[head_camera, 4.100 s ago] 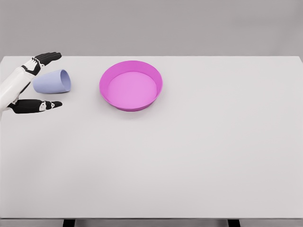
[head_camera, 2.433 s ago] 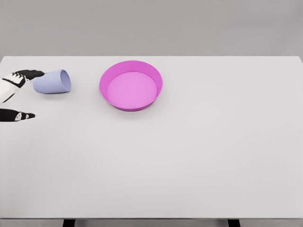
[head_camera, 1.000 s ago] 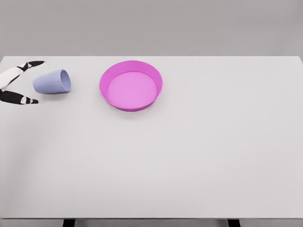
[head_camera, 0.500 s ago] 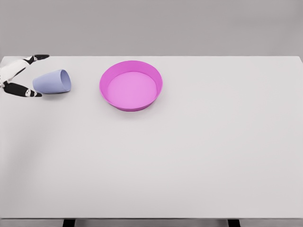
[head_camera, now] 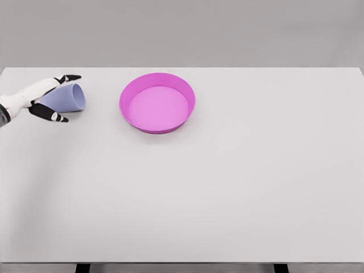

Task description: Flip the cup with left arm and place it on the plate

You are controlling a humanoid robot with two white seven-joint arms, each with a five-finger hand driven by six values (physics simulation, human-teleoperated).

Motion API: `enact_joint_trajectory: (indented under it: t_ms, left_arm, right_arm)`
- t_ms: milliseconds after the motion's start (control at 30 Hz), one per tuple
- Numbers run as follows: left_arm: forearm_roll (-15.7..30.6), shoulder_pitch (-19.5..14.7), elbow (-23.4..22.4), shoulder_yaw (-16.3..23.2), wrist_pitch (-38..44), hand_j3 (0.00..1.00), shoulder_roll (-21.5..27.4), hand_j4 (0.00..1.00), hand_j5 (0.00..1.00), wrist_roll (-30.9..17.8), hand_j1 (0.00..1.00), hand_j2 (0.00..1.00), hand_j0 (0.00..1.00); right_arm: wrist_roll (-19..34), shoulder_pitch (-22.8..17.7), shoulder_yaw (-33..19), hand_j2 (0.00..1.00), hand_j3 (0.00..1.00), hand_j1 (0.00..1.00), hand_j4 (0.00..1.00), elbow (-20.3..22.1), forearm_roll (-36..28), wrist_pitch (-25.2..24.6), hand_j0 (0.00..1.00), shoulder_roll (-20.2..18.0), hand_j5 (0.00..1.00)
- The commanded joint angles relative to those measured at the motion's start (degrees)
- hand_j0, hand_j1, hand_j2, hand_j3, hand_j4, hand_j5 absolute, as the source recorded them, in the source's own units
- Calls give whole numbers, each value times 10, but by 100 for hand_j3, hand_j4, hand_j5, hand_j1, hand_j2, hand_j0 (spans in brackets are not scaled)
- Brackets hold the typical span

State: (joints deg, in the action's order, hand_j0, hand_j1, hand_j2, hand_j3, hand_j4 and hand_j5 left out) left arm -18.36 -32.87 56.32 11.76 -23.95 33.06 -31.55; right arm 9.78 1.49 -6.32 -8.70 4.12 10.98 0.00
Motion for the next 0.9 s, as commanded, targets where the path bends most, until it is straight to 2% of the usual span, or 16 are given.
enact_joint_trajectory:
  t_ms: [0,100,233,500,600,867]
  left_arm:
    - [3,0,-1,-2,35,100,3,100,100,3,100,100,100]
    - [2,-5,-9,-11,39,100,5,100,100,5,100,100,100]
    - [2,-6,-11,-10,70,100,7,100,100,6,100,100,100]
    - [1,-10,-14,-3,72,100,-4,100,100,6,100,100,100]
    - [-70,-19,-14,-3,93,100,-25,100,100,6,100,100,100]
    - [-88,-30,-10,-3,109,100,-26,100,100,6,100,100,100]
  right_arm:
    - [0,0,0,100,100,100,100,0,0,0,100,0,100]
    - [0,0,0,100,100,100,100,0,0,0,100,0,100]
    - [1,0,0,100,100,100,100,0,0,0,100,0,100]
    - [1,0,0,100,100,100,100,0,0,0,100,0,100]
    - [0,0,0,100,100,100,100,0,0,0,100,0,100]
    - [0,0,0,100,100,100,100,0,0,0,100,0,100]
